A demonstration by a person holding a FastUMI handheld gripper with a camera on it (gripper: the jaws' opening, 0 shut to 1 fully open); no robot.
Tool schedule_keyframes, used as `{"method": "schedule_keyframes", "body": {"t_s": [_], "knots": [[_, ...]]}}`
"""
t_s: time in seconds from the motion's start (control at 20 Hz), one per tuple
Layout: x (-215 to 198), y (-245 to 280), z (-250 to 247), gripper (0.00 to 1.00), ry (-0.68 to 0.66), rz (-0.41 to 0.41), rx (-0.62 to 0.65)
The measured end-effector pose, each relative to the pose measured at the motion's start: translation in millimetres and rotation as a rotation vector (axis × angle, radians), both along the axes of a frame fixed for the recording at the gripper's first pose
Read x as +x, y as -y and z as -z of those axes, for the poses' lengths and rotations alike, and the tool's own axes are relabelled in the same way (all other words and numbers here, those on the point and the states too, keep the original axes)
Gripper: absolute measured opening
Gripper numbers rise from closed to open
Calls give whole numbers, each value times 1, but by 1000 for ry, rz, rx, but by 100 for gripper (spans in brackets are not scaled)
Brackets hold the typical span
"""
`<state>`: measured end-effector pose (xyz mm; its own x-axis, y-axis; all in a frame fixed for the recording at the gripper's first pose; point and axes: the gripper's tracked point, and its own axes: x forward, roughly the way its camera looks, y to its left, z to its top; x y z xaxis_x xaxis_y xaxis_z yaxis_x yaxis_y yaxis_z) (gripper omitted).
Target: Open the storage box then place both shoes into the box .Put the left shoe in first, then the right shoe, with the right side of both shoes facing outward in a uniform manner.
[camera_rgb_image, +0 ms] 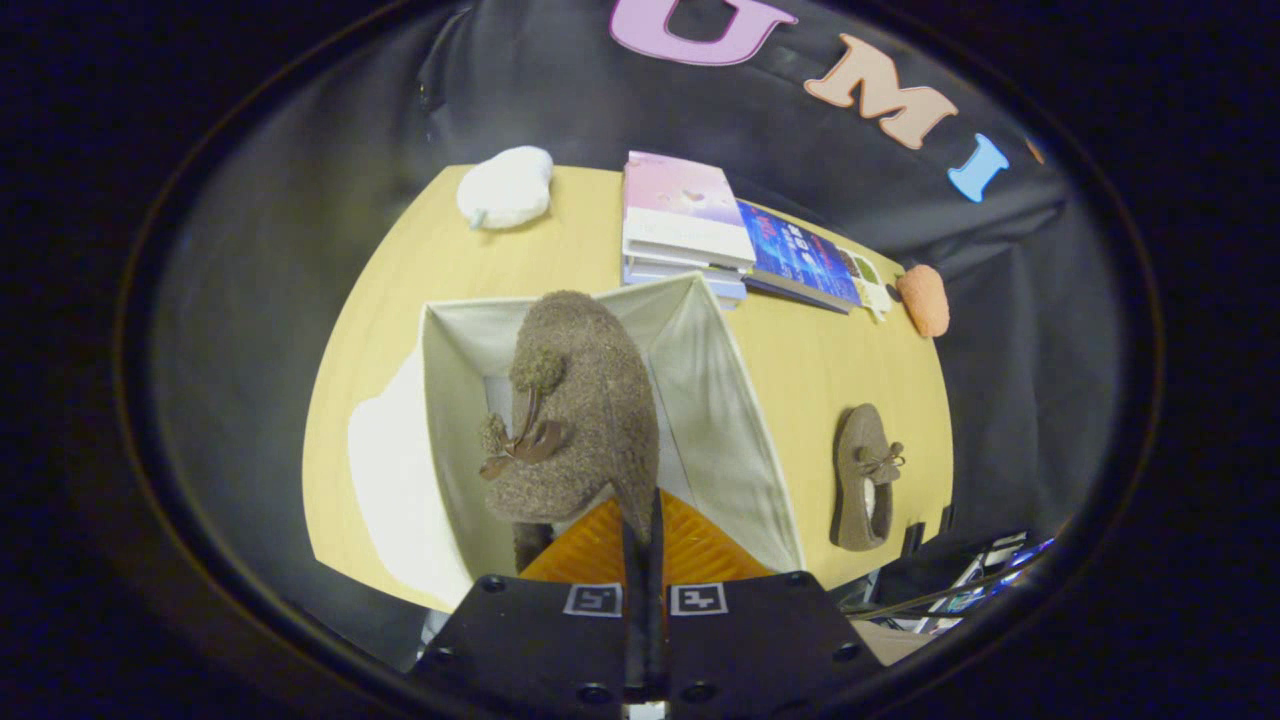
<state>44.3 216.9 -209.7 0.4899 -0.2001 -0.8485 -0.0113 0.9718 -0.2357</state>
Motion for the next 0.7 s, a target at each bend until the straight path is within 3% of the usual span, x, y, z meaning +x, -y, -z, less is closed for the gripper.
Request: {"method": "schedule_keyframes", "body": {"t_s": [0.2, 0.5, 0.7], "knots": [[1, -26, 35, 4, -62, -24, 87], [10, -33, 77, 4, -113, -118, 38], [14, -36, 97, 4, -127, -124, 77]]}}
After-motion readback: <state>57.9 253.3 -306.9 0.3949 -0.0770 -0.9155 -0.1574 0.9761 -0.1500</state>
